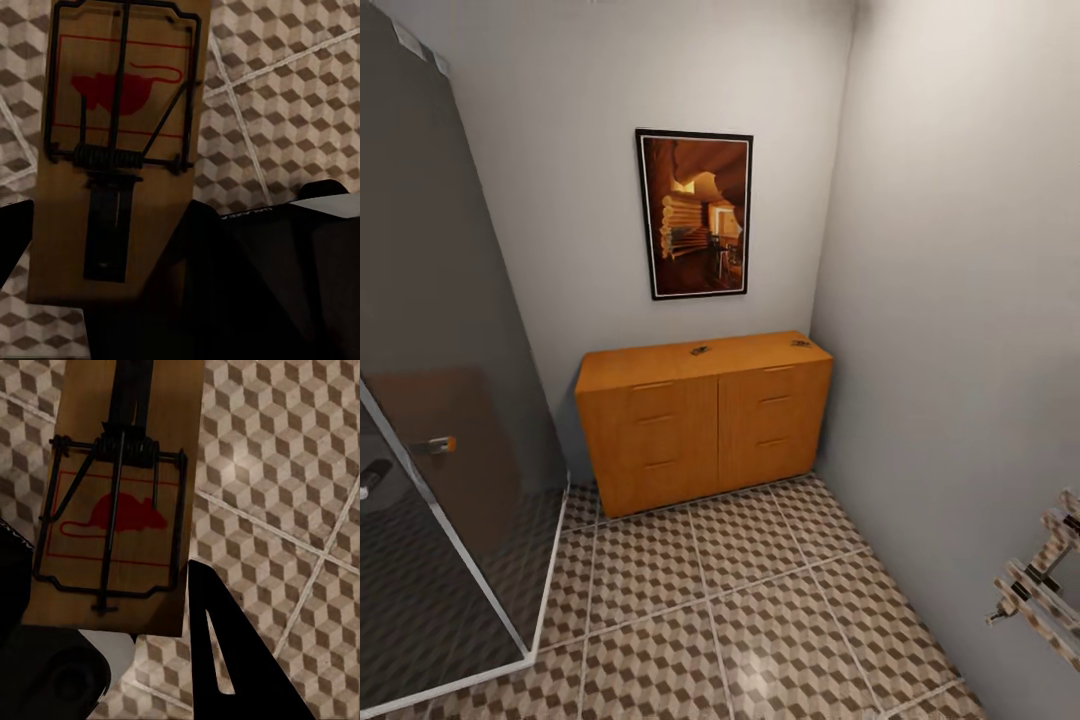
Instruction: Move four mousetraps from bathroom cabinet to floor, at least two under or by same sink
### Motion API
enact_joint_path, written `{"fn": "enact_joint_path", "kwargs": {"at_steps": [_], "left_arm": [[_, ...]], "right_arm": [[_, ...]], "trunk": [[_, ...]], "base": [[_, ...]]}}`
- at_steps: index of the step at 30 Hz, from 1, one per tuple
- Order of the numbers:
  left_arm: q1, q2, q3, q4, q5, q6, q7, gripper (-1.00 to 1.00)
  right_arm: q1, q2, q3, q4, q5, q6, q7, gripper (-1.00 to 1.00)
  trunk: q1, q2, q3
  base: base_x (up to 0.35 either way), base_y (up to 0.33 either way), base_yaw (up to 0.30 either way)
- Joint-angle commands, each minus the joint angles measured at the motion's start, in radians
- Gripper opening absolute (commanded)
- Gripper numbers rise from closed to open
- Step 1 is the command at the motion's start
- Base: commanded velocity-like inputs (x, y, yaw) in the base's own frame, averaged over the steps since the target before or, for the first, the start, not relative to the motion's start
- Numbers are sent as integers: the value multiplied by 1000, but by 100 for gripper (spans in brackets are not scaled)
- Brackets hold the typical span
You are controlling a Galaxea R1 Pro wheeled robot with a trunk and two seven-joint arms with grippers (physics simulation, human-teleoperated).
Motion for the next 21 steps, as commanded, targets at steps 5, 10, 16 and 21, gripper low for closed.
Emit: {"fn": "enact_joint_path", "kwargs": {"at_steps": [5, 10, 16, 21], "left_arm": [[-1, 1, -8, -1, 7, 2, -2, -100], [-1, 1, -8, -1, 7, 2, -2, -100], [-1, 1, -8, -1, 7, 2, -2, -100], [-1, 3, -8, 0, 7, 1, -2, -100]], "right_arm": [[0, -1, 0, 4, -9, -81, 5, -100], [0, 0, 0, 4, -9, -96, 5, -100], [0, 1, 0, 16, -8, -96, 5, -100], [4, 1, 0, 21, -8, -96, 5, -100]], "trunk": [[0, -2, -4], [0, -2, -6], [0, -2, -8], [0, -2, -10]], "base": [[-18, 0, 247], [-2, 0, 279], [0, 0, 281], [0, 0, 282]]}}
